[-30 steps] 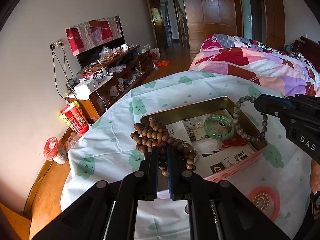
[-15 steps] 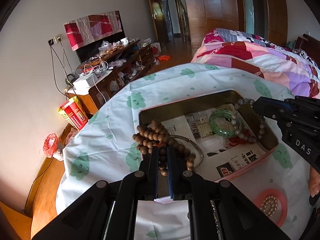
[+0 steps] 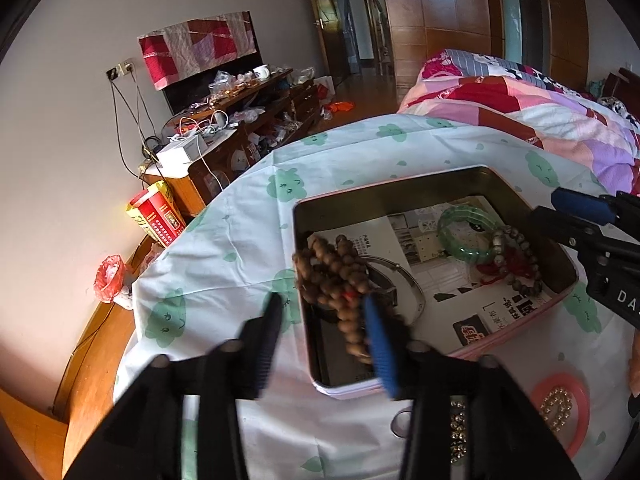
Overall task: Organize jewelry
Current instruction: 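Carry both bead bracelets over the pink tin and open both grippers inside, then withdraw both grippers from the tin toward the gold chain and pink bangle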
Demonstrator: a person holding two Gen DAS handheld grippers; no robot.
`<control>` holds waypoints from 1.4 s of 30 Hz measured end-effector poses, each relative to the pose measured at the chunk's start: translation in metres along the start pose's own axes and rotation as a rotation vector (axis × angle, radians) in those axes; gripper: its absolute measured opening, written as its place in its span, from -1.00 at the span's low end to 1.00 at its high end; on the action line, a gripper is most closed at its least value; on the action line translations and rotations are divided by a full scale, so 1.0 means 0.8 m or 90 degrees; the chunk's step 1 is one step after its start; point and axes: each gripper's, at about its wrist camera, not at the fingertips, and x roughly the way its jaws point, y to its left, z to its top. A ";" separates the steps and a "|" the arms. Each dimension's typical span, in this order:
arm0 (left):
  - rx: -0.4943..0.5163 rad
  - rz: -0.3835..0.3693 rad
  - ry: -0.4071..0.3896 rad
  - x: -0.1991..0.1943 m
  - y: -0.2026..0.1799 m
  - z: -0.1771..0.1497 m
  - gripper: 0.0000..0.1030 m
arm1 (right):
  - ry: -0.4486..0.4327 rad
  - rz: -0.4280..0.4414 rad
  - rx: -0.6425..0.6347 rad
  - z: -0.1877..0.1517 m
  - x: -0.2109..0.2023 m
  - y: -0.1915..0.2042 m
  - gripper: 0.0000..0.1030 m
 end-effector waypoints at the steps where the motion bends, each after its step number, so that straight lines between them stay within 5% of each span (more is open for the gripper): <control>1: -0.001 0.000 -0.001 0.000 0.001 0.000 -0.02 | 0.001 0.000 0.000 0.000 0.000 0.000 -0.21; 6: 0.000 0.004 0.003 0.001 0.002 -0.004 0.00 | -0.001 -0.003 -0.001 0.000 -0.001 -0.001 0.00; 42: -0.043 0.004 0.002 -0.024 0.012 -0.026 0.01 | 0.004 0.000 -0.001 -0.023 -0.016 0.005 0.01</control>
